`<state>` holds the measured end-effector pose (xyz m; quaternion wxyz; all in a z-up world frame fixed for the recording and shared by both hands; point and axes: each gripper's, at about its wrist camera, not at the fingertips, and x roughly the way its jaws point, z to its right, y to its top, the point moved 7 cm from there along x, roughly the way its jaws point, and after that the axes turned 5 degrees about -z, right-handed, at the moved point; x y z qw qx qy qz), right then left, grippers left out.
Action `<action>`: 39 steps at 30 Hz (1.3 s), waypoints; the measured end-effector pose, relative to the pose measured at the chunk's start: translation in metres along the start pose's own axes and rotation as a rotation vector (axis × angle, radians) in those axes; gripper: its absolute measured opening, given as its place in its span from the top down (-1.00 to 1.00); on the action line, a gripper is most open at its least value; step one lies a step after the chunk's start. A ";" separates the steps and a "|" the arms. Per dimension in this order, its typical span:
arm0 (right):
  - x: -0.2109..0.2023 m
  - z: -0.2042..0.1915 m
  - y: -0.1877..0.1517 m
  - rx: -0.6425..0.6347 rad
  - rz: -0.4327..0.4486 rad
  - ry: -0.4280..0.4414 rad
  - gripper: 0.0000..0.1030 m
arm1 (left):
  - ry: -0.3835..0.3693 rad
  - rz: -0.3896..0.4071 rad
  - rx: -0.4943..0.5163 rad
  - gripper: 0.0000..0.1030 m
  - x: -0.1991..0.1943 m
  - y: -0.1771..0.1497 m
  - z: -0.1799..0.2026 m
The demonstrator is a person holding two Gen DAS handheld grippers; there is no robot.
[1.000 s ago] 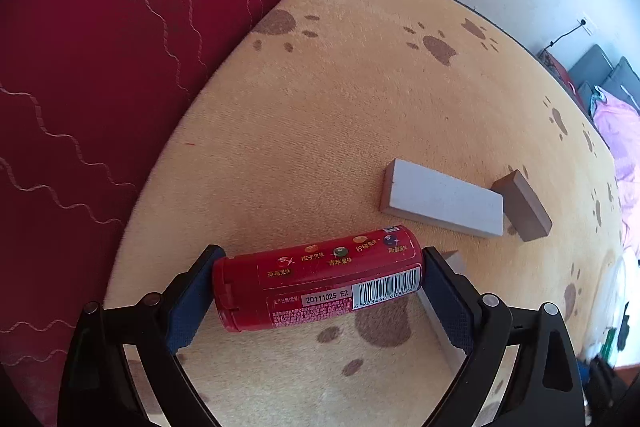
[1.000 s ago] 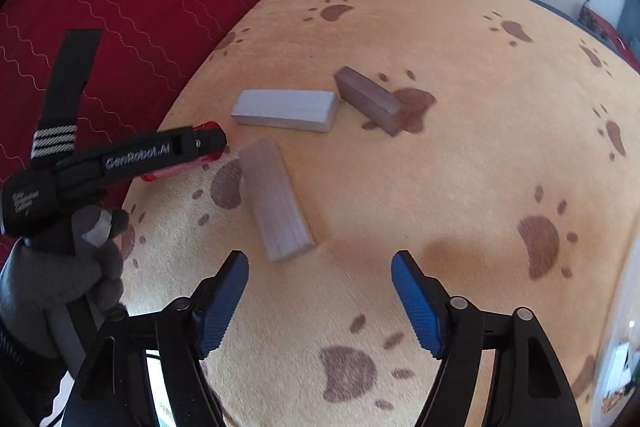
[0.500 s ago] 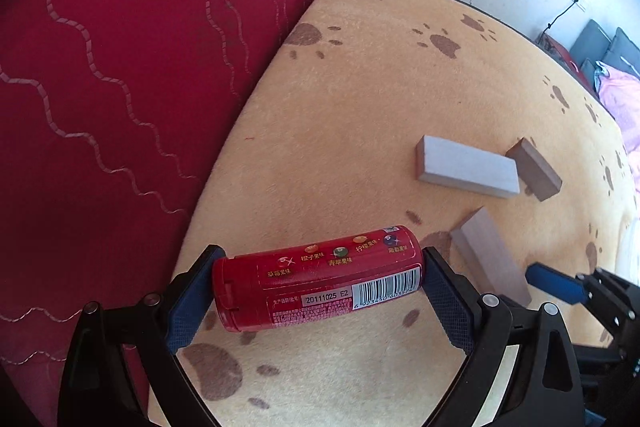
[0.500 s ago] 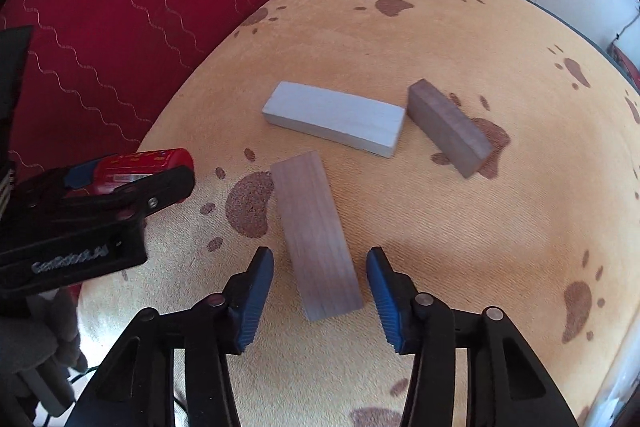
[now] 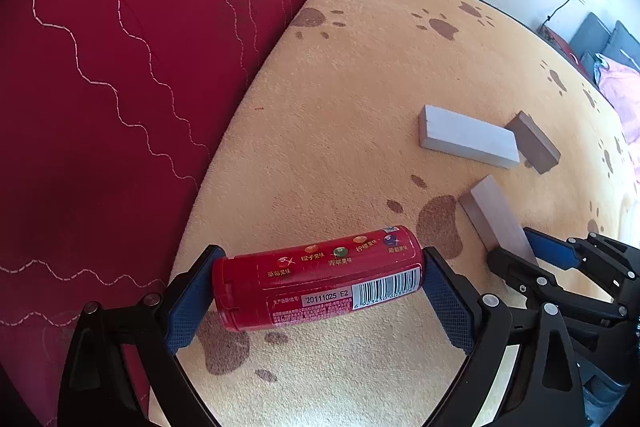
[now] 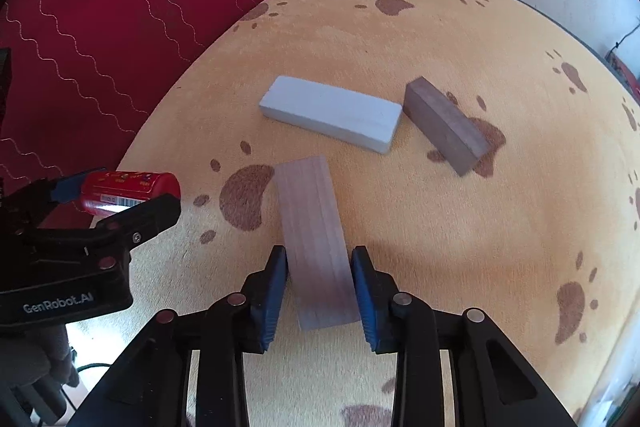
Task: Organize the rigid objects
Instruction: 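Grasp the grey rectangular block with the right gripper while the left gripper holds the red can, then carry the grey block into the clear bowl with the right gripper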
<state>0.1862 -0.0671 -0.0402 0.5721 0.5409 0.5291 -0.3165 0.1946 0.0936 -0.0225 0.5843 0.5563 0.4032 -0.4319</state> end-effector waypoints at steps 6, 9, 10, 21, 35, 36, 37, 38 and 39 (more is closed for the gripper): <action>-0.013 0.007 -0.023 0.044 -0.006 0.043 0.35 | 0.000 -0.009 0.014 -0.86 0.001 -0.011 0.009; -0.019 0.012 -0.035 0.058 -0.006 0.052 0.35 | 0.004 -0.011 0.022 -0.86 0.000 -0.018 0.013; -0.021 0.014 -0.040 0.063 -0.007 0.054 0.36 | 0.008 -0.006 0.025 -0.86 0.000 -0.020 0.014; -0.036 0.043 -0.093 0.107 -0.031 0.039 0.38 | 0.018 0.022 0.073 -0.86 -0.016 -0.031 0.040; -0.028 0.046 -0.110 0.095 -0.048 0.010 0.27 | 0.022 0.045 0.154 -0.86 -0.037 -0.050 0.079; -0.027 0.043 -0.109 0.091 -0.046 0.011 0.20 | 0.024 0.047 0.158 -0.86 -0.038 -0.051 0.080; -0.027 0.042 -0.108 0.085 -0.044 0.009 0.17 | 0.027 0.049 0.161 -0.86 -0.040 -0.053 0.081; -0.026 0.040 -0.106 0.072 -0.041 0.001 0.12 | 0.029 0.051 0.163 -0.86 -0.041 -0.054 0.082; -0.024 0.037 -0.103 0.057 -0.039 -0.012 0.12 | 0.032 0.052 0.165 -0.86 -0.043 -0.055 0.082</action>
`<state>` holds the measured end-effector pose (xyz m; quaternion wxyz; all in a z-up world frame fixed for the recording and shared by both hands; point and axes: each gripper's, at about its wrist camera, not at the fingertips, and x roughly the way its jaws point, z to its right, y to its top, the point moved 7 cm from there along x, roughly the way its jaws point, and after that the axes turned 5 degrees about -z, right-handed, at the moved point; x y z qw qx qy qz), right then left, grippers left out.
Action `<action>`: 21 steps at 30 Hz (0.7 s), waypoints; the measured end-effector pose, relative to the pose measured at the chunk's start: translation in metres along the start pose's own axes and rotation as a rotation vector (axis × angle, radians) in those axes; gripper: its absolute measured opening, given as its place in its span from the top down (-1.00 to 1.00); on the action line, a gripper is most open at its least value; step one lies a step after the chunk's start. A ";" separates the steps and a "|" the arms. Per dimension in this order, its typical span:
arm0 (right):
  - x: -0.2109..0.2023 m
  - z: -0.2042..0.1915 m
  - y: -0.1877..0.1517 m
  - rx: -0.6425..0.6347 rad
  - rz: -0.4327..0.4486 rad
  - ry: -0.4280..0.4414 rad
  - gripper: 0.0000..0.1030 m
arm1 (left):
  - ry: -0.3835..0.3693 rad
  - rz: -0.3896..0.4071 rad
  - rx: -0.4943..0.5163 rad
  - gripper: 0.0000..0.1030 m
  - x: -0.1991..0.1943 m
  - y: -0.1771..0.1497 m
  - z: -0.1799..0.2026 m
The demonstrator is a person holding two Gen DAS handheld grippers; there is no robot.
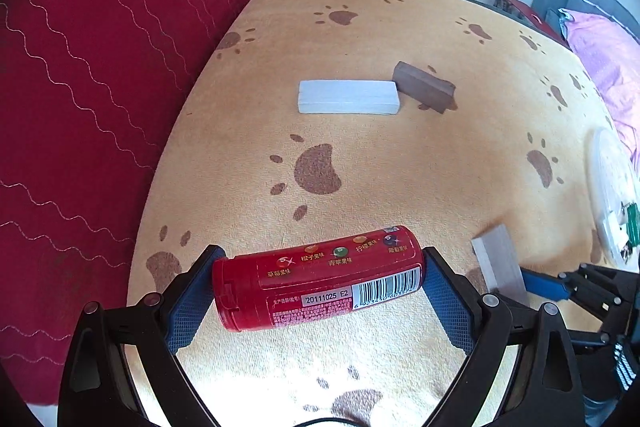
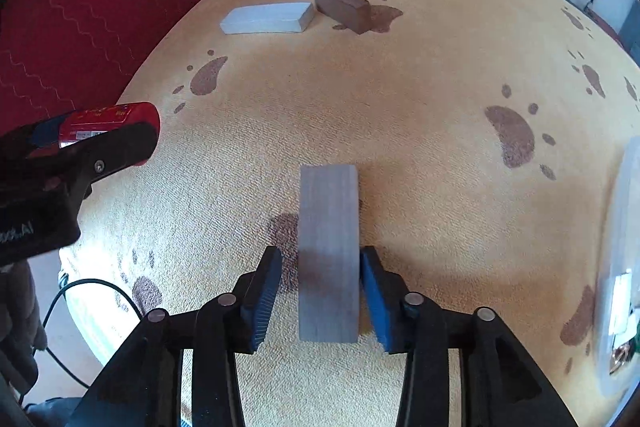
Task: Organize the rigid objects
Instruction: 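Carry the grey block into the clear bowl with the right gripper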
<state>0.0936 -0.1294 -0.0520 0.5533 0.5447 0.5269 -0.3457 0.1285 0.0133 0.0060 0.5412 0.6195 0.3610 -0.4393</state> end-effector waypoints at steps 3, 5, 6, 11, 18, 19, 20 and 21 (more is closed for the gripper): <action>0.002 -0.004 0.002 -0.031 0.003 -0.028 0.22 | 0.004 -0.003 -0.002 -0.86 -0.001 -0.002 0.002; 0.001 -0.003 0.002 -0.024 0.004 -0.031 0.37 | 0.006 -0.006 -0.003 -0.86 -0.002 -0.004 0.003; 0.000 -0.002 0.001 -0.009 0.000 -0.009 0.37 | 0.006 -0.006 -0.003 -0.86 -0.003 -0.005 0.004; -0.011 0.014 -0.001 0.058 0.003 0.059 0.38 | 0.007 -0.004 -0.001 -0.86 -0.006 -0.007 0.009; -0.042 0.044 -0.019 0.140 0.045 0.132 0.38 | -0.007 -0.008 0.000 -0.86 -0.010 -0.010 0.025; -0.047 0.049 -0.021 0.154 0.052 0.135 0.38 | -0.009 -0.009 0.001 -0.86 -0.011 -0.011 0.028; -0.051 0.054 -0.024 0.164 0.058 0.137 0.38 | -0.011 -0.010 0.004 -0.86 -0.011 -0.012 0.031; -0.056 0.059 -0.027 0.175 0.065 0.138 0.38 | -0.013 -0.011 0.007 -0.86 -0.012 -0.013 0.035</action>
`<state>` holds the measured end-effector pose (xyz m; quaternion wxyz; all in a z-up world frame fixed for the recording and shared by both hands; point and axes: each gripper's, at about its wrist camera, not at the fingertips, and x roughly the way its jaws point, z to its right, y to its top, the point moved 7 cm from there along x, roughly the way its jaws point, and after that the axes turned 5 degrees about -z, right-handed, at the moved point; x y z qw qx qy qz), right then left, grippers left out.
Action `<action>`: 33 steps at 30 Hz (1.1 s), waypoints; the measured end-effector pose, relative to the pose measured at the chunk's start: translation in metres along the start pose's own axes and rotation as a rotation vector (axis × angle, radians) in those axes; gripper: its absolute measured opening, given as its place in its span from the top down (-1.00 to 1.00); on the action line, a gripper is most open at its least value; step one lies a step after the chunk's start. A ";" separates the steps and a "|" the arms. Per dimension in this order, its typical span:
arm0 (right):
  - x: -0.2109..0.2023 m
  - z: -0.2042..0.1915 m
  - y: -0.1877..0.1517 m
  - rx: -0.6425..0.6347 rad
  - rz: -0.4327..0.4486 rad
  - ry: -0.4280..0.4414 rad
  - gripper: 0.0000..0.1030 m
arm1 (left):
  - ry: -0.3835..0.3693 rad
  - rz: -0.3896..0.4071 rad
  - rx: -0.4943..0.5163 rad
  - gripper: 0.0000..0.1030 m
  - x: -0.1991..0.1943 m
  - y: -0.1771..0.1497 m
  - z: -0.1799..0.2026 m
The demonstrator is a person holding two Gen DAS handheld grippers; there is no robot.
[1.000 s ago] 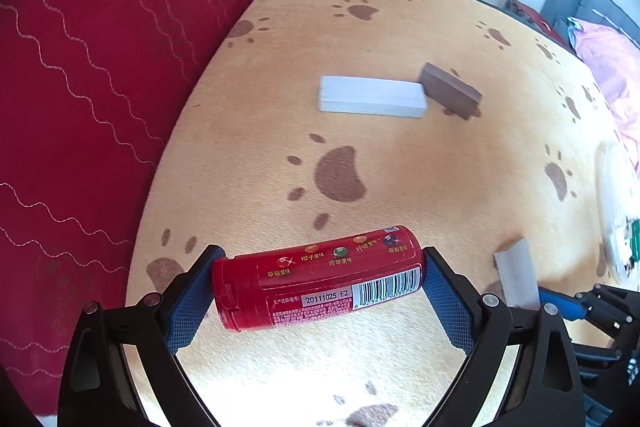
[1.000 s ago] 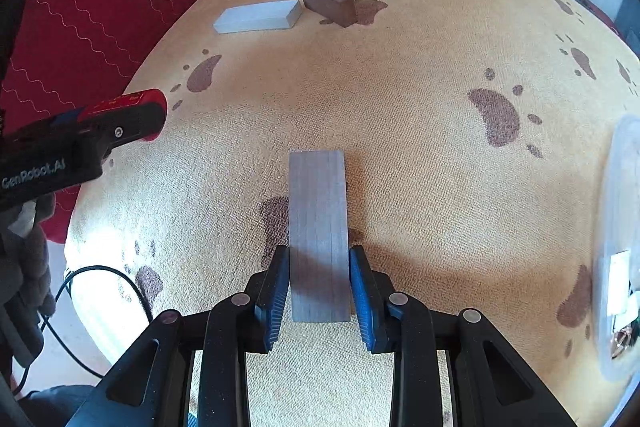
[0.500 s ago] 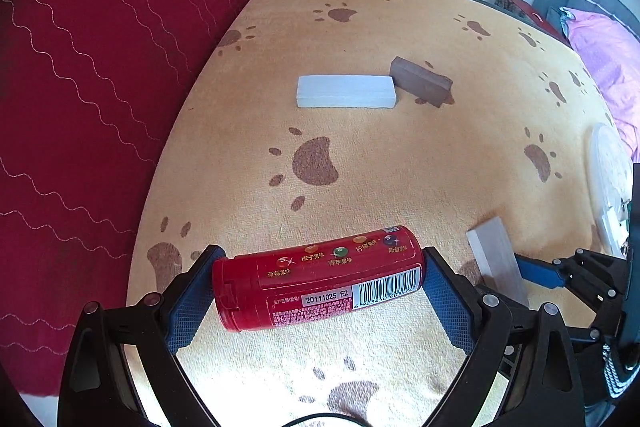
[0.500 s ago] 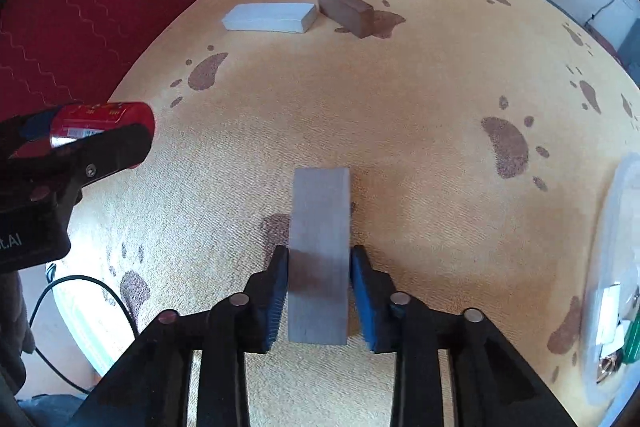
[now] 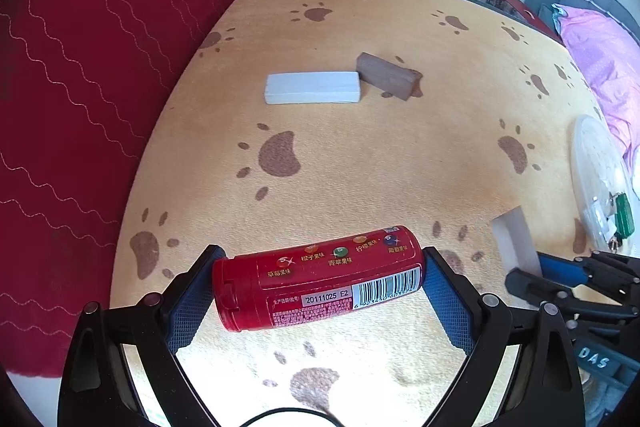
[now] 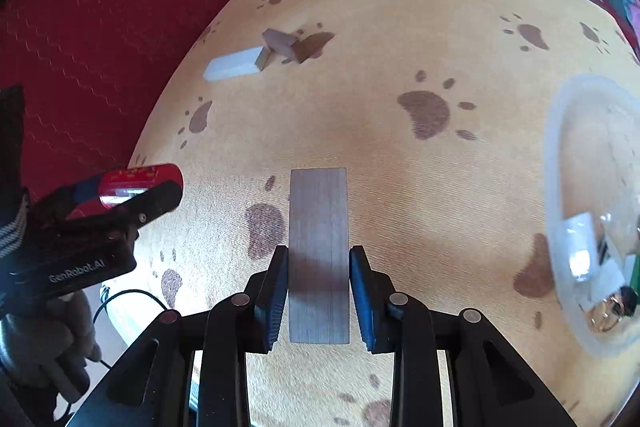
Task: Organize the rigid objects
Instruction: 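Carry the grey block into the clear bowl with the right gripper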
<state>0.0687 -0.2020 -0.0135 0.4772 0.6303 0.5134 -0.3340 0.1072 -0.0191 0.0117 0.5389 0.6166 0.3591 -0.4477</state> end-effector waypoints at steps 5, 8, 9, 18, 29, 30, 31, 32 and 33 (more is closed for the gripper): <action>-0.023 0.021 -0.009 0.043 0.045 -0.009 0.38 | -0.014 0.000 0.017 -0.86 -0.003 -0.004 0.021; -0.035 0.036 -0.011 0.073 0.069 -0.017 0.38 | -0.023 0.003 0.028 -0.86 -0.006 -0.005 0.035; -0.039 0.041 -0.012 0.083 0.076 -0.020 0.38 | -0.026 0.004 0.032 -0.86 -0.007 -0.006 0.040; -0.075 0.101 -0.024 0.196 0.146 -0.064 0.38 | -0.039 0.015 0.060 -0.86 -0.016 -0.011 0.077; -0.095 0.161 -0.030 0.296 0.193 -0.125 0.38 | -0.048 0.025 0.076 -0.86 -0.024 -0.014 0.110; -0.095 0.165 -0.030 0.303 0.195 -0.129 0.38 | -0.048 0.024 0.078 -0.86 -0.024 -0.015 0.113; -0.095 0.168 -0.029 0.308 0.197 -0.133 0.38 | -0.049 0.023 0.080 -0.86 -0.024 -0.015 0.115; -0.095 0.172 -0.029 0.314 0.198 -0.138 0.38 | -0.050 0.021 0.082 -0.86 -0.024 -0.016 0.118; -0.095 0.176 -0.029 0.318 0.198 -0.140 0.38 | -0.051 0.020 0.083 -0.86 -0.023 -0.016 0.119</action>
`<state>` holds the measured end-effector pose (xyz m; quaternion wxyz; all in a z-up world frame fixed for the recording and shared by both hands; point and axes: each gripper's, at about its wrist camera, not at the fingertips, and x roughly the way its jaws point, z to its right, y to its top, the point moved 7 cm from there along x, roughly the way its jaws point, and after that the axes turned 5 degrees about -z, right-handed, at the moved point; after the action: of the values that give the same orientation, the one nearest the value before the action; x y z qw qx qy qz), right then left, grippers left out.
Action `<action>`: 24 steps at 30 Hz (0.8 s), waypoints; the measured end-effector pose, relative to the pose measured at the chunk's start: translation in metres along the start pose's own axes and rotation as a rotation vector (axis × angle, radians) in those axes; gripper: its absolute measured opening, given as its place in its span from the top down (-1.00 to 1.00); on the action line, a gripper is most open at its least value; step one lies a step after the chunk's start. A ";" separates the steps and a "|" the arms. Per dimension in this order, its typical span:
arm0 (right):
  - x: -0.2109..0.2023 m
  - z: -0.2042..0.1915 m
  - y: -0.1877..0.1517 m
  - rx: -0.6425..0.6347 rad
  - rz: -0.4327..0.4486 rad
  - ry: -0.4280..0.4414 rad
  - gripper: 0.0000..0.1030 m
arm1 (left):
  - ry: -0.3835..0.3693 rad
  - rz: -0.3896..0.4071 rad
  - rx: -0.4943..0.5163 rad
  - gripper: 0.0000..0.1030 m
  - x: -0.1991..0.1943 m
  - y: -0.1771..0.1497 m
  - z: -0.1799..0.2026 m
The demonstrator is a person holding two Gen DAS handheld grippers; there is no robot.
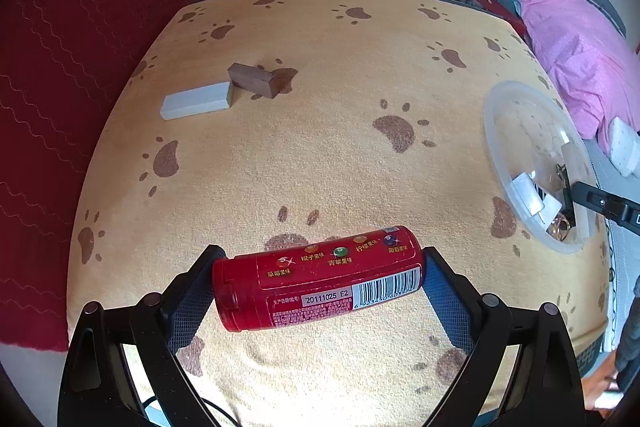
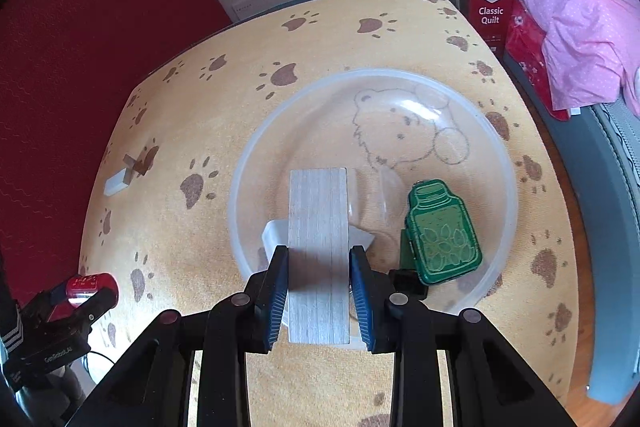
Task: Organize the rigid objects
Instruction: 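Carry the grey block into the clear bowl with the right gripper, then open the right gripper to release the grey block while the left gripper carries the red can to the bowl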
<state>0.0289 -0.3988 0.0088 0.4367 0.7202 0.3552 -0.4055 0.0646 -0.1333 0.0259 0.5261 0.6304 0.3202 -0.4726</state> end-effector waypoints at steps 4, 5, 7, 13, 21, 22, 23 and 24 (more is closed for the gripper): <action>0.004 0.010 0.004 0.014 0.004 -0.015 0.37 | -0.001 -0.003 0.009 -0.86 0.000 0.000 0.007; 0.005 0.013 0.005 0.022 0.006 -0.020 0.36 | 0.000 -0.003 0.011 -0.86 0.000 0.000 0.008; 0.007 0.018 0.006 0.037 0.003 -0.019 0.32 | 0.001 -0.003 0.016 -0.86 0.000 0.001 0.010; 0.002 0.026 0.007 0.052 0.015 -0.018 0.24 | 0.006 -0.007 0.023 -0.86 0.000 0.004 0.015; -0.010 0.041 0.001 0.082 0.033 -0.019 0.22 | -0.010 -0.011 0.068 -0.86 0.002 0.010 0.038; -0.011 0.044 0.000 0.088 0.033 -0.019 0.20 | -0.014 -0.011 0.075 -0.86 0.002 0.011 0.042; -0.013 0.047 -0.002 0.095 0.035 -0.021 0.15 | -0.017 -0.011 0.082 -0.86 0.003 0.013 0.046; -0.014 0.049 -0.003 0.100 0.036 -0.022 0.11 | -0.021 -0.011 0.089 -0.86 0.003 0.014 0.050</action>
<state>0.0070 -0.4449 0.0058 0.4115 0.7428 0.3167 -0.4227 0.0651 -0.1853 0.0280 0.4981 0.6467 0.2967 -0.4957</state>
